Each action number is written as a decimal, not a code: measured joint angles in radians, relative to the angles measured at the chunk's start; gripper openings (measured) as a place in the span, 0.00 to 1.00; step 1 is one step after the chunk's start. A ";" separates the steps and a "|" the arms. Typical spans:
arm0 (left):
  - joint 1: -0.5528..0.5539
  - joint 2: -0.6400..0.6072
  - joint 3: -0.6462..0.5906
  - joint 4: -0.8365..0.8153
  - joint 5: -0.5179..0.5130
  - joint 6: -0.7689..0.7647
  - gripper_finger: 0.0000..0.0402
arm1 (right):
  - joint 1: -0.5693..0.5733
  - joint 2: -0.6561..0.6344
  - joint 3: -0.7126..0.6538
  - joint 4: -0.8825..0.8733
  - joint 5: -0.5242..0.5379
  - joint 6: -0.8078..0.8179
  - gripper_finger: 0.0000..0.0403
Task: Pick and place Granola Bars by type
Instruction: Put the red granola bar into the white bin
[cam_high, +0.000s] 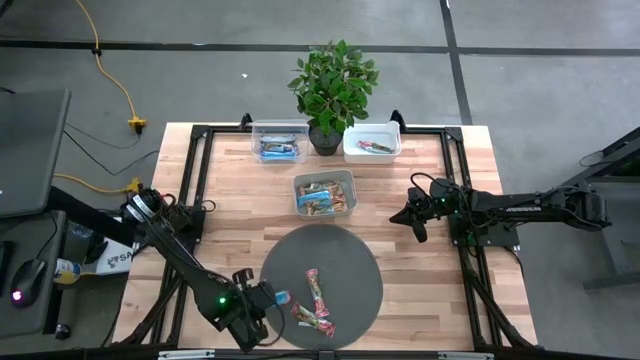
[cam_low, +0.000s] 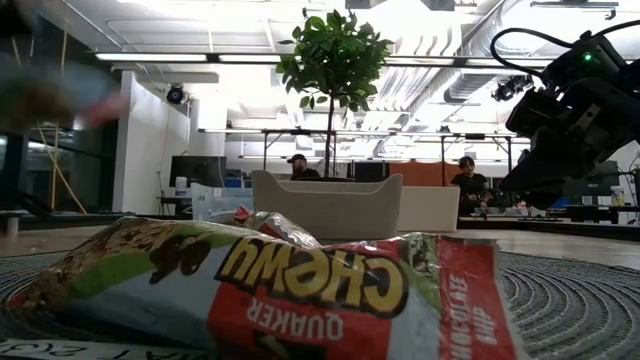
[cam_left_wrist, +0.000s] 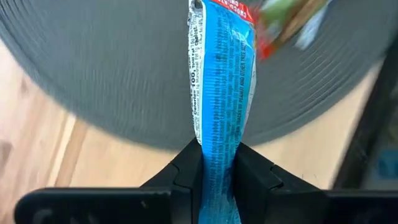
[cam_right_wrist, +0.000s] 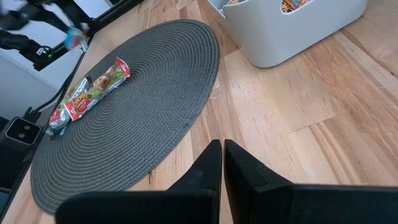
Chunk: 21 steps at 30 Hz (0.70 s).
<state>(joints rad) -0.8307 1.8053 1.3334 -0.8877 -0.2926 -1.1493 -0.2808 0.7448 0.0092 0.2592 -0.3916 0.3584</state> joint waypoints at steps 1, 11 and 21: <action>0.000 0.000 0.024 -0.008 -0.022 0.009 0.16 | 0.000 0.000 0.000 0.000 0.000 0.000 0.00; 0.042 -0.003 0.251 0.061 -0.210 0.199 0.16 | 0.000 0.000 0.000 0.000 0.000 0.000 0.00; 0.203 -0.003 0.344 0.316 -0.104 0.578 0.16 | 0.000 0.000 0.000 0.022 0.100 0.177 0.00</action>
<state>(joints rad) -0.6279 1.8019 1.6775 -0.5718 -0.3966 -0.5708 -0.2806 0.7452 0.0092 0.2817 -0.2919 0.5356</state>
